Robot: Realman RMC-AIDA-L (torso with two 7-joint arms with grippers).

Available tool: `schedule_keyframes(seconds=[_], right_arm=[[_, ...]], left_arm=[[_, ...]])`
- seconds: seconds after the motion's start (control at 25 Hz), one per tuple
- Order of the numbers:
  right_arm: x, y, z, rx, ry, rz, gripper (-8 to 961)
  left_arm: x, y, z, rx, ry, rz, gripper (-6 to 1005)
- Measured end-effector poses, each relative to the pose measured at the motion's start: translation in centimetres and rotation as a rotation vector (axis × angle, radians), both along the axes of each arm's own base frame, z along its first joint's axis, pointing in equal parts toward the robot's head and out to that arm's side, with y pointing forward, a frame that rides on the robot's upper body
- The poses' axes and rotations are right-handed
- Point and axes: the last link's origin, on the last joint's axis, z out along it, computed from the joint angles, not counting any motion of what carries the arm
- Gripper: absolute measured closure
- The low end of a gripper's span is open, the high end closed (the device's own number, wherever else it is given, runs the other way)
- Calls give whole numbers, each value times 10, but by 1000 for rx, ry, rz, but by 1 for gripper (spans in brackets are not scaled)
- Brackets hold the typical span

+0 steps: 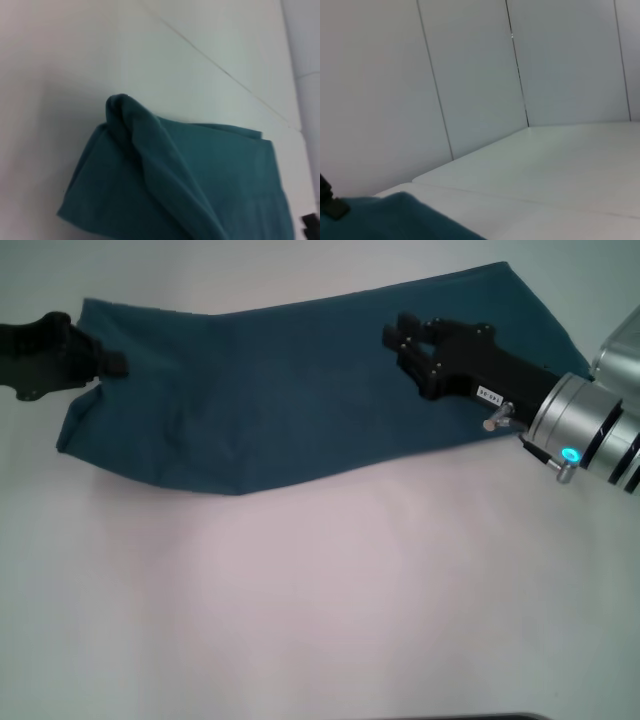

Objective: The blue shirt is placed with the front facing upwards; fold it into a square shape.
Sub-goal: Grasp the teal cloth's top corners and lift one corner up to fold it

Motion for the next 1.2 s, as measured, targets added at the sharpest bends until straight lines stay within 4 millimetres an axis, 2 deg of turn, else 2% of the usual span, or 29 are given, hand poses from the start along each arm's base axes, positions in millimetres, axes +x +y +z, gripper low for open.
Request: schedule_keyframes(seconds=[0.24, 0.36, 0.6, 0.92, 1.2], right_arm=[[-9, 4, -11, -23, -6, -4, 774], [-22, 6, -28, -47, -50, 24, 896], [-44, 12, -51, -71, -125, 61, 943], [-58, 18, -72, -108, -244, 66, 943], [-90, 10, -92, -186, -285, 204, 942]], left_arm=[[15, -3, 2, -16, -60, -48, 962], [24, -5, 5, -15, -108, -86, 962], [42, -8, 14, -13, -209, -161, 962], [55, -7, 21, 20, -283, -207, 962], [57, -5, 27, 51, -303, -216, 962]])
